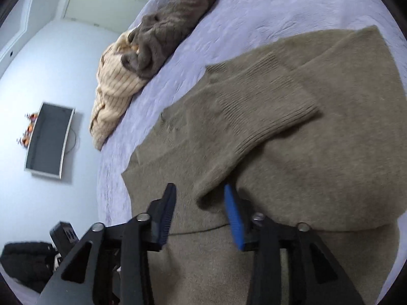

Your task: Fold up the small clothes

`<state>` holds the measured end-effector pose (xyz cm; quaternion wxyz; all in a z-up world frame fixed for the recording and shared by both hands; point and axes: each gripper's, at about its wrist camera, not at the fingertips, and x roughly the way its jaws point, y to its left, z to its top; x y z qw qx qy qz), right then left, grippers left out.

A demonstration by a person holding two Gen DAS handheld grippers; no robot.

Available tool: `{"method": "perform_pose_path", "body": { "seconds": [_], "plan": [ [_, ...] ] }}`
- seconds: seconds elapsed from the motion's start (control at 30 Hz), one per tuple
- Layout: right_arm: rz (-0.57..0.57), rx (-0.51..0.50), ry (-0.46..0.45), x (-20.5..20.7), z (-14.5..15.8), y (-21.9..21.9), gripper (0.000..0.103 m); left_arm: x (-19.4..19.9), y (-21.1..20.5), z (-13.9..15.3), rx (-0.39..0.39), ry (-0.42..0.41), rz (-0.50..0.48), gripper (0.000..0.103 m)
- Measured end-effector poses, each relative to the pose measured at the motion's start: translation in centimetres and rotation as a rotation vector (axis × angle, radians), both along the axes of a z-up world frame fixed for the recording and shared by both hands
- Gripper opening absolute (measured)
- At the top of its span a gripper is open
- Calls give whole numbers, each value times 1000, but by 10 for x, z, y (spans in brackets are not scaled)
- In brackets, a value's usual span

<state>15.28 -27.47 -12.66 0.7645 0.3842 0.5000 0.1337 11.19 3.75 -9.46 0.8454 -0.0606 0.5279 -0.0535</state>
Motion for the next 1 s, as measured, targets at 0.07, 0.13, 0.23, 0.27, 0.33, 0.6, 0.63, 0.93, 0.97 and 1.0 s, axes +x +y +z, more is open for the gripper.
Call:
{"method": "perform_pose_path", "body": {
  "seconds": [0.07,0.13,0.23,0.27,0.33,0.6,0.63,0.93,0.97,1.0],
  "plan": [
    [-68,62,23,1,-4,-14,52,2,1,1,-25,-1,-11,96],
    [-114,86,65,15,-13,-16,29,4,4,3,-66,-2,-27,96],
    [-52,25,24,33,-9,3,6,10,12,2,-203,19,-44,96],
    [10,-25,-16,36,-2,16,6,12,15,1,-257,30,-45,96],
    [167,-114,-89,39,14,50,6,19,22,-1,-367,51,-42,96],
    [609,-250,-23,24,-7,146,11,46,17,-26,-542,149,-42,96],
    [616,-281,-27,18,-8,148,15,49,11,-31,-548,169,-52,96],
    [338,-105,41,-38,1,43,52,64,-23,-30,-519,177,-78,96],
    [286,-82,57,-47,-2,25,52,66,-23,-29,-502,168,-61,96],
    [222,-51,74,-55,-5,5,52,68,-23,-27,-473,153,-30,88]
  ]
}}
